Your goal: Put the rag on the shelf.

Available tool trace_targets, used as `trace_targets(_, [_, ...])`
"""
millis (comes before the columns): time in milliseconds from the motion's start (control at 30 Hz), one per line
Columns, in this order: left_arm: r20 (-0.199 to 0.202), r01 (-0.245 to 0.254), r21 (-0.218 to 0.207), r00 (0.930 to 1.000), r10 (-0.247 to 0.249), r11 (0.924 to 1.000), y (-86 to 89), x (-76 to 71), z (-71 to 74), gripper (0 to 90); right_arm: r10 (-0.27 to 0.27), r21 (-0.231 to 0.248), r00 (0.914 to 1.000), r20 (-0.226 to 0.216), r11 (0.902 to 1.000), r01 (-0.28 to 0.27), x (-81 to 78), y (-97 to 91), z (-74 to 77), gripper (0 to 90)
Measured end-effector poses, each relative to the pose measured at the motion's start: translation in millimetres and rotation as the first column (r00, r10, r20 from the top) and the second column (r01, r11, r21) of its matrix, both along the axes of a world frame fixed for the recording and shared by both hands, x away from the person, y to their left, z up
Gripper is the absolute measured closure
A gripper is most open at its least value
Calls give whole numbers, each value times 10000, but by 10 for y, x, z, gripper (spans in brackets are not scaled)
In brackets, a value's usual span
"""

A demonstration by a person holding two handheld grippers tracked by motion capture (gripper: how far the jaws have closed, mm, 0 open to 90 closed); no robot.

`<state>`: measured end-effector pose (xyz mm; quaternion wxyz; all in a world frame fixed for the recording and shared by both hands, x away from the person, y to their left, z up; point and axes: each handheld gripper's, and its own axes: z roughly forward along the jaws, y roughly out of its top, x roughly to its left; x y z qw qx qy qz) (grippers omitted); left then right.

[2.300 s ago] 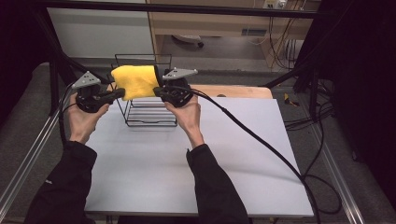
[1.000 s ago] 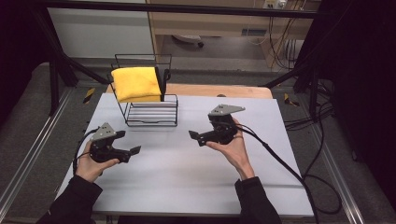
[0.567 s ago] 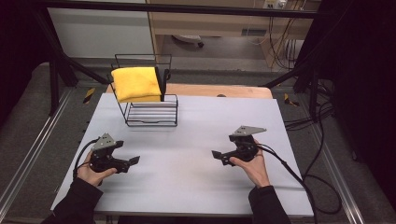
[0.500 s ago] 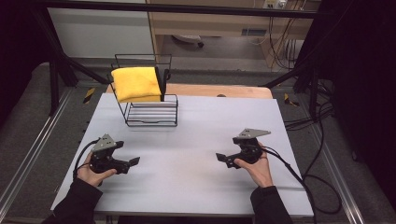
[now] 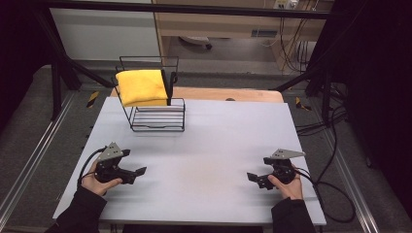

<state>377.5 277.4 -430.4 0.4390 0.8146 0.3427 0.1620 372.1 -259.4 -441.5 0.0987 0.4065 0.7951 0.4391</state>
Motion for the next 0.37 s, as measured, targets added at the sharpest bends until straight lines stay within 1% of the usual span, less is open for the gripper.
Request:
trace_targets(100, [27, 69, 71, 10000, -70, 10000, -13, -14, -14, 38, -48, 154, 10000, -64, 9999, 49, -16, -25, -21, 6])
trace_targets(233, [80, 64, 6, 9999, -65, 10000, -11, -23, -15, 39, -46, 157, 10000, 60, 9999, 45, -8, -32, -20, 6])
trace_targets(367, [-16, 108, 62, 9999, -108, 9999, -21, -23, -33, 39, -98, 119, 9999, 39, 9999, 97, -8, -33, -23, 6])
